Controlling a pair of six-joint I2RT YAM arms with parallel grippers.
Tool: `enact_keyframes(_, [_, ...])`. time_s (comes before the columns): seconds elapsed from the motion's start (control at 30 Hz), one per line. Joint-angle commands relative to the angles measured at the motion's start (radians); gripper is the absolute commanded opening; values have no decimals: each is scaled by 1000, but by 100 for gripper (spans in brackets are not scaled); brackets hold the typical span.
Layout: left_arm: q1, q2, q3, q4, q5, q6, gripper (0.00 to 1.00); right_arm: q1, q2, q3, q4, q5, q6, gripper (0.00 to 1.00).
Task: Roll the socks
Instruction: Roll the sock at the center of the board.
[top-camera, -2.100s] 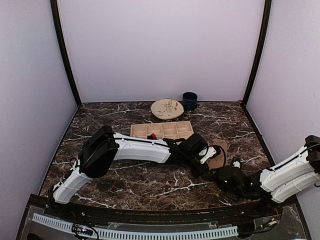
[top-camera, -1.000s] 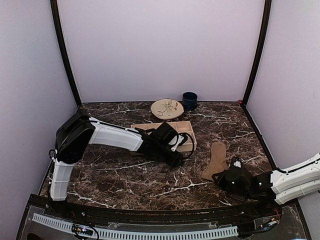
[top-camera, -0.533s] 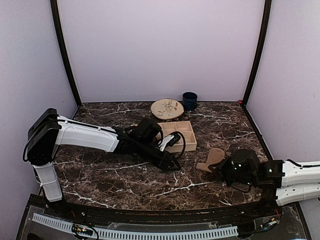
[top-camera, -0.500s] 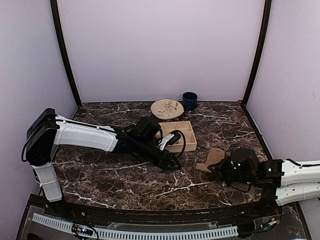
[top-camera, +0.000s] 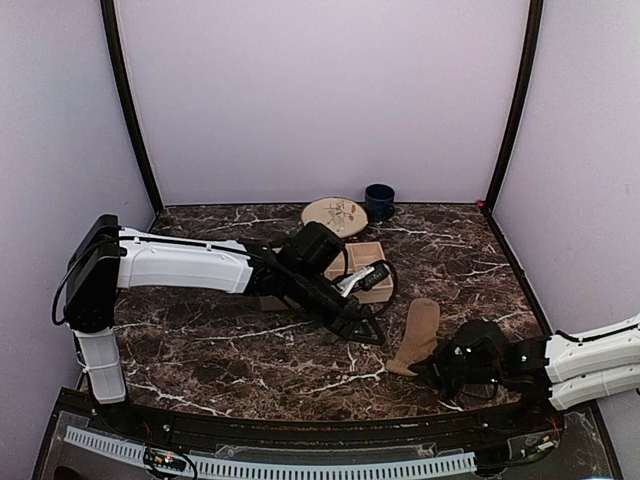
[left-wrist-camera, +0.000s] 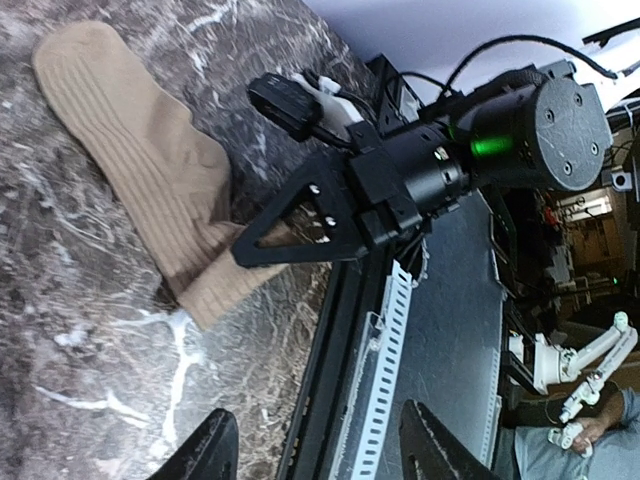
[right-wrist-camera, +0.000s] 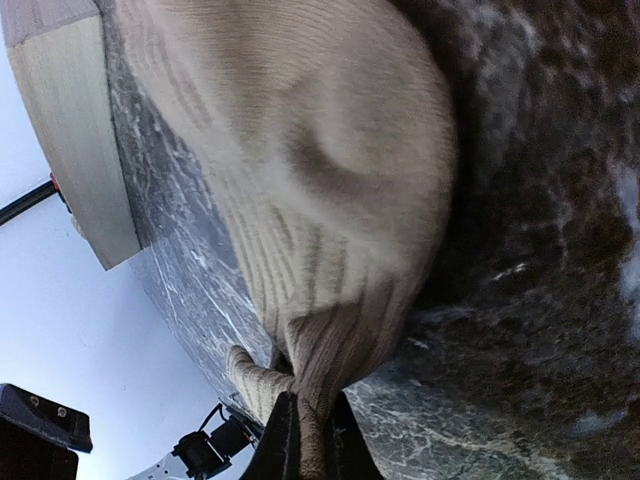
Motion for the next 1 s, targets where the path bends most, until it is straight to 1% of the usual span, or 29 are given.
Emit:
enact_keyframes(0.0, [-13, 43, 53, -145, 84, 22, 60, -11, 38, -52, 173, -87, 116, 1])
enact_keyframes(0.07, [-13, 56, 63, -167, 97, 21, 62, -16, 63, -55, 209, -111, 135, 1])
enact_keyframes(0.23, [-13, 88, 82, -174, 118, 16, 70, -29, 104, -115, 374, -157, 235, 1])
enact_keyframes(0.33, [-14, 110, 103, -191, 118, 43, 76, -35, 109, -151, 457, -171, 292, 1])
enact_keyframes(0.37, [-14, 117, 108, -194, 123, 58, 77, -38, 106, -158, 473, -177, 304, 1])
enact_keyframes(0.47, [-15, 134, 105, -193, 123, 94, 78, -62, 100, -167, 499, -214, 323, 1])
enact_keyframes(0.57, [-19, 155, 104, -185, 136, 96, 78, -83, 86, -171, 517, -243, 339, 1])
enact_keyframes(0.67, [-28, 172, 108, -156, 140, 68, 80, -100, 67, -166, 495, -266, 338, 1])
enact_keyframes(0.83, [-45, 213, 139, -142, 136, 10, 84, -107, 90, -171, 520, -302, 352, 2])
enact_keyframes(0.97, [-52, 229, 168, -155, 95, -59, 84, -107, 117, -170, 547, -316, 359, 1])
